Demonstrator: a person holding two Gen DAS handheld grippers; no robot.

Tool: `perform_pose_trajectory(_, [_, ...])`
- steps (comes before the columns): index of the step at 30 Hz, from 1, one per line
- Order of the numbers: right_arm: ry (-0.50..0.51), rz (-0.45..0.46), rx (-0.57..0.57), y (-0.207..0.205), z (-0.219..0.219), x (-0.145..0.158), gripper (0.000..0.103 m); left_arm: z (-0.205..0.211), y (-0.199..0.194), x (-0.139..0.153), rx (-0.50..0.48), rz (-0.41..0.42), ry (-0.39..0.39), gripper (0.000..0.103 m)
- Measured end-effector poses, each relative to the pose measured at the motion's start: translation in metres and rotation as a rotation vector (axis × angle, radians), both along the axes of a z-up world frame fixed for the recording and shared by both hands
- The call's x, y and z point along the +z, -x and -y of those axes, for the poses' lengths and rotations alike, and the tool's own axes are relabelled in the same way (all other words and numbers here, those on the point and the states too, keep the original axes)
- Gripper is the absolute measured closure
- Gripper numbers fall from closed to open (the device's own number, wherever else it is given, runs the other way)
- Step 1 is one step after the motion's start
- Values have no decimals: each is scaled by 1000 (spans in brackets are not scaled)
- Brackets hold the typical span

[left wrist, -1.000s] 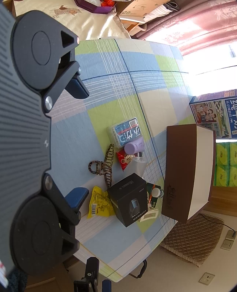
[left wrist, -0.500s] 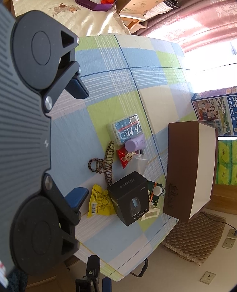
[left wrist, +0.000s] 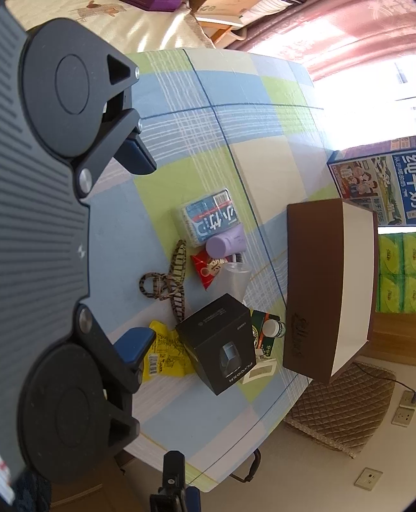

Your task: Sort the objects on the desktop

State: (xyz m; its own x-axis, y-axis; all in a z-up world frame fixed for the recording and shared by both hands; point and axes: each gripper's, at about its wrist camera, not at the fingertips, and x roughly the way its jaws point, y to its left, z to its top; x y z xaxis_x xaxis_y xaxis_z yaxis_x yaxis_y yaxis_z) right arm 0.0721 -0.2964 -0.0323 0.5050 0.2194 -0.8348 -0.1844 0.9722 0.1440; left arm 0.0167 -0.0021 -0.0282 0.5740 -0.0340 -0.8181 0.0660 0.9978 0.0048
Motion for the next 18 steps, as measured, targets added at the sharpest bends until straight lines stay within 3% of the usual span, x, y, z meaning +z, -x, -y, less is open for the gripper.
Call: perform_pose_trajectory(18, [-74, 2, 23, -31, 5, -10, 2, 8, -24, -21, -55, -4, 15, 8])
